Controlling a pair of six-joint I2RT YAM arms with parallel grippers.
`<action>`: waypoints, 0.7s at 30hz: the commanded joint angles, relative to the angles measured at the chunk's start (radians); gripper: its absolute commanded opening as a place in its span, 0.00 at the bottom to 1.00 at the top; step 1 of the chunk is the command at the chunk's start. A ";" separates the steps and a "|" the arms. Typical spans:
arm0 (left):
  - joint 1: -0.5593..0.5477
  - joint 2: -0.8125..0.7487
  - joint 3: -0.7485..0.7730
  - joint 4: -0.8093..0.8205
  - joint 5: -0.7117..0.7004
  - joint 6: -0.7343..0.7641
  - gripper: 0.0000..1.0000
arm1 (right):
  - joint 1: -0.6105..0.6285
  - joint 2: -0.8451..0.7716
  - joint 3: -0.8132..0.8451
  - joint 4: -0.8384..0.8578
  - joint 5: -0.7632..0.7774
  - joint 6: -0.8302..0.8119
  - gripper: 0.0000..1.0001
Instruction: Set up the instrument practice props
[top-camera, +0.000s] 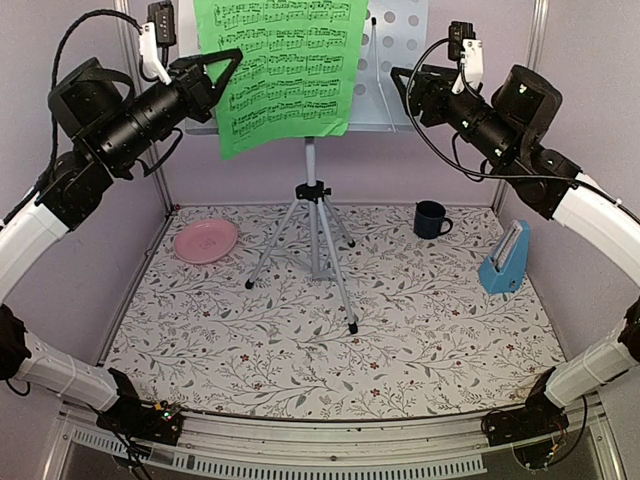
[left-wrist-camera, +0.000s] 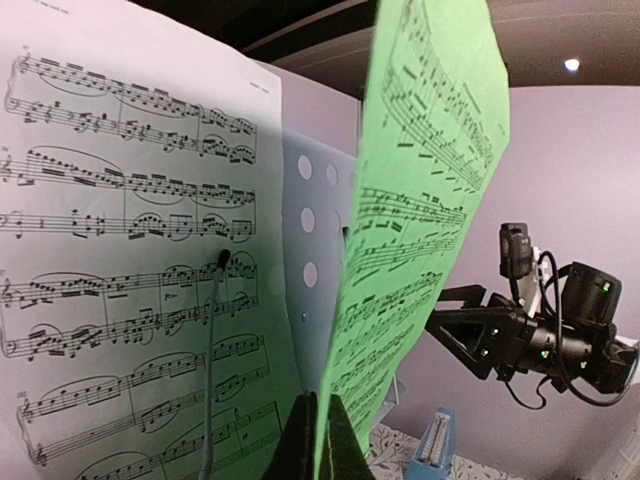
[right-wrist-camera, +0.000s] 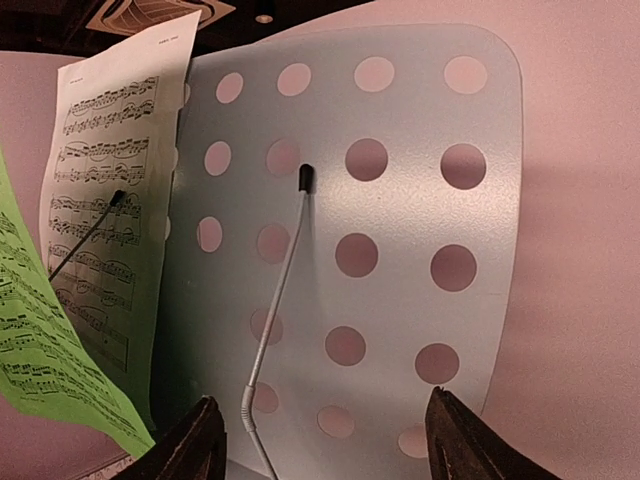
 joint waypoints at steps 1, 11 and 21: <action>0.002 -0.012 0.027 0.083 -0.095 -0.035 0.00 | -0.003 0.054 0.077 0.044 -0.002 0.014 0.70; 0.001 0.033 0.060 0.147 -0.128 -0.032 0.00 | -0.004 0.142 0.165 0.048 -0.058 0.026 0.65; 0.002 0.085 0.091 0.189 -0.098 -0.007 0.00 | -0.004 0.215 0.238 0.049 -0.059 0.030 0.55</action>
